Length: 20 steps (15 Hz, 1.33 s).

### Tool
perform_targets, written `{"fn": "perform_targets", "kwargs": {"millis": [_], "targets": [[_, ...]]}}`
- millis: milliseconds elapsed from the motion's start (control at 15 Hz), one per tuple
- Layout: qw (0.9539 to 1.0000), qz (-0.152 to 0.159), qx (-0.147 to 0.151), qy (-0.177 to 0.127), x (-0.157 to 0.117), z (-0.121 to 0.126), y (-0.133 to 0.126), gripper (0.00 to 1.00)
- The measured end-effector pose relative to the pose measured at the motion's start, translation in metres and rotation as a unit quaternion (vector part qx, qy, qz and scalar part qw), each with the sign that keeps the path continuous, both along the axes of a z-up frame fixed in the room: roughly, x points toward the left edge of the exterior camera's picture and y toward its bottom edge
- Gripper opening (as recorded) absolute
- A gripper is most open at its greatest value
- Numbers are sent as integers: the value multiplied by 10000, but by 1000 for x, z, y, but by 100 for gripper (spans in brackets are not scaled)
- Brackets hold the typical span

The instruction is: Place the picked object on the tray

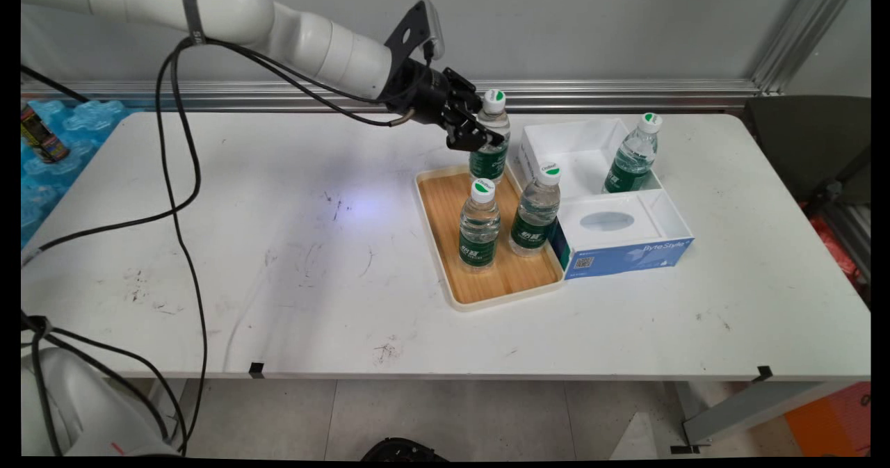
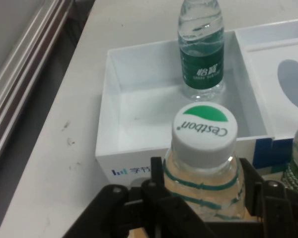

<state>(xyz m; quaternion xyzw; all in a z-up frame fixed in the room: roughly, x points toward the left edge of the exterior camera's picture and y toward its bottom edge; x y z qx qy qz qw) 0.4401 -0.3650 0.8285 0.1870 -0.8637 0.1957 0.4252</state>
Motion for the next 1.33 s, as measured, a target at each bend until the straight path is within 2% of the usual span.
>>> {"fn": "perform_targets", "kwargs": {"millis": [533,1333], "targets": [[10000,8,-5,78,-3,-24,-13,0],[9999,31,34,137,-8,-40,-21,0]]}}
